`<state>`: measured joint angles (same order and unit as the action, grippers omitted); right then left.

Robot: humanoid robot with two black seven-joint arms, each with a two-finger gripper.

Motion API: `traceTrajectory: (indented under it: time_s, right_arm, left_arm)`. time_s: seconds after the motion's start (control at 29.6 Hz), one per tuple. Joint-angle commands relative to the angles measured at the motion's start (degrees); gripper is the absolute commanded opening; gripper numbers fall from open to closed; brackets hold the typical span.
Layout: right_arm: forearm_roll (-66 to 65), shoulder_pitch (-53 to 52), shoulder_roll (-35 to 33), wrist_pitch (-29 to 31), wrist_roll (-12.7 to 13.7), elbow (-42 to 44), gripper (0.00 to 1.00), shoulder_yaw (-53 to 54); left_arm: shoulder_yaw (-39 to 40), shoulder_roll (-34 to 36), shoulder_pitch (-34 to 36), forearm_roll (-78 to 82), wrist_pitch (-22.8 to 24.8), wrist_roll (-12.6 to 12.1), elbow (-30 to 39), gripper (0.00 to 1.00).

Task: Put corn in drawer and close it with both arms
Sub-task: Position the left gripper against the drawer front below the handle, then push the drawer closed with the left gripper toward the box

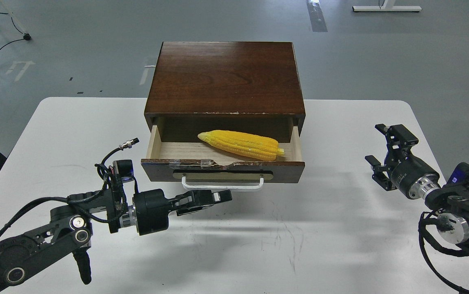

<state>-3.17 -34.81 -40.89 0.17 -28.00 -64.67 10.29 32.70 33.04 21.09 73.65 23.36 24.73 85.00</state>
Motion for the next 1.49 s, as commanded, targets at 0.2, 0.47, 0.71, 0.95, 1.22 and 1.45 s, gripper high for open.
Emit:
traceTrajectory:
  time_s: [0.2,0.47,0.71,0.95,1.22,1.45]
  right_arm:
    - [0.0,0.1,0.0,0.0,0.0,0.0,0.99,0.0]
    - [0.0,0.5,0.0,0.0,0.0,0.0,0.99,0.0]
    - [0.0,1.1,0.4,-0.1,0.0,0.0,0.99,0.0]
    - [0.0,1.2,0.5,-0.2,0.0,0.0,0.99,0.0]
    - [0.0,1.6,0.5,-0.2,0.0,0.0,0.99,0.0]
    - [0.0,1.7,0.5,-0.2,0.0,-0.1,0.99,0.0]
  left_arm:
    - [0.1,-0.4,0.1,0.0,-0.9,-0.1,-0.4,0.0]
    - [0.9,-0.6,0.4,0.0,-1.8,-0.2,-1.4,0.0]
    - [2.0,-0.8,0.7,0.0,-1.9,-0.2,-3.5,0.0]
    - [2.1,-1.6,0.9,-0.1,-2.5,0.0,-5.4,0.0]
    - [3.9,-1.7,1.1,-0.2,-2.5,-0.1,-6.1,0.0]
    - [3.8,-1.7,1.7,-0.2,-2.5,-0.1,-7.1,0.0]
